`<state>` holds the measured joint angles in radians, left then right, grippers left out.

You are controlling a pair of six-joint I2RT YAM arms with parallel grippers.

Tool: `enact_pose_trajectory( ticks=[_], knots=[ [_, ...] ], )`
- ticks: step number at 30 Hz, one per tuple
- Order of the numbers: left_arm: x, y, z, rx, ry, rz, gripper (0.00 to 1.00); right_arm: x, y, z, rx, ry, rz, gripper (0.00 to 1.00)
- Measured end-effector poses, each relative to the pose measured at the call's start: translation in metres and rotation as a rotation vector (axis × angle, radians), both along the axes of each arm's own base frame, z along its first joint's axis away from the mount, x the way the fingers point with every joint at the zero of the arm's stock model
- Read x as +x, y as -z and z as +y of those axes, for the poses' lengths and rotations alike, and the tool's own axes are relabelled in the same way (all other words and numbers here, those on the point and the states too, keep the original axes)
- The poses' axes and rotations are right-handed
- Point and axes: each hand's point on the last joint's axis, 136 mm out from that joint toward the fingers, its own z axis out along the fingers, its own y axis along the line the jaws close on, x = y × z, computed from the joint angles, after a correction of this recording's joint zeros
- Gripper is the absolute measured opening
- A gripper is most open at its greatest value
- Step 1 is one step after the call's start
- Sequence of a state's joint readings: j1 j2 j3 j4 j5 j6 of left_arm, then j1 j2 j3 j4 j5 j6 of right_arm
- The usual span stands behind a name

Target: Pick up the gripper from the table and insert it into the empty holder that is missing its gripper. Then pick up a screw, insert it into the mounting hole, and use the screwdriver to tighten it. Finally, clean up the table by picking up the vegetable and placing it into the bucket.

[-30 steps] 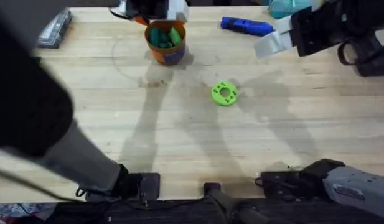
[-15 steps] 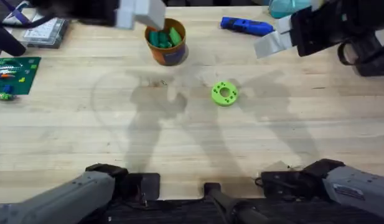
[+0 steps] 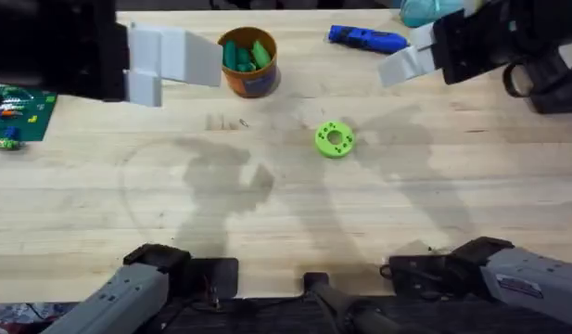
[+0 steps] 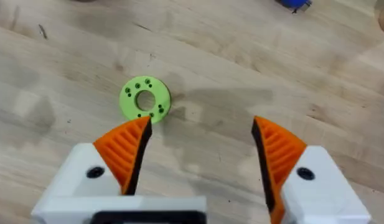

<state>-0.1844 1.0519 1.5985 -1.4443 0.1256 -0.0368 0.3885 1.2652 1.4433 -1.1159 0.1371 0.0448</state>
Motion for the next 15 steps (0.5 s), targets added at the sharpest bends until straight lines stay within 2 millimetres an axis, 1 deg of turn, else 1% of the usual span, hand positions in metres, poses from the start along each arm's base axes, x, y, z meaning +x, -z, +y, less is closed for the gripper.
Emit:
enact_pose_trajectory(
  ticks=[4,15],
  knots=[
    [0.0034,0.0058,-0.0004,0.005,-0.001,0.021,0.967,0.0001,0.0000,0.0000,0.000,0.000,0.000,0.966],
    [0.0040,0.0057,0.0005,0.009,-0.004,0.018,0.967,0.0000,0.0000,0.0000,0.000,0.000,0.000,0.966]
  ],
)
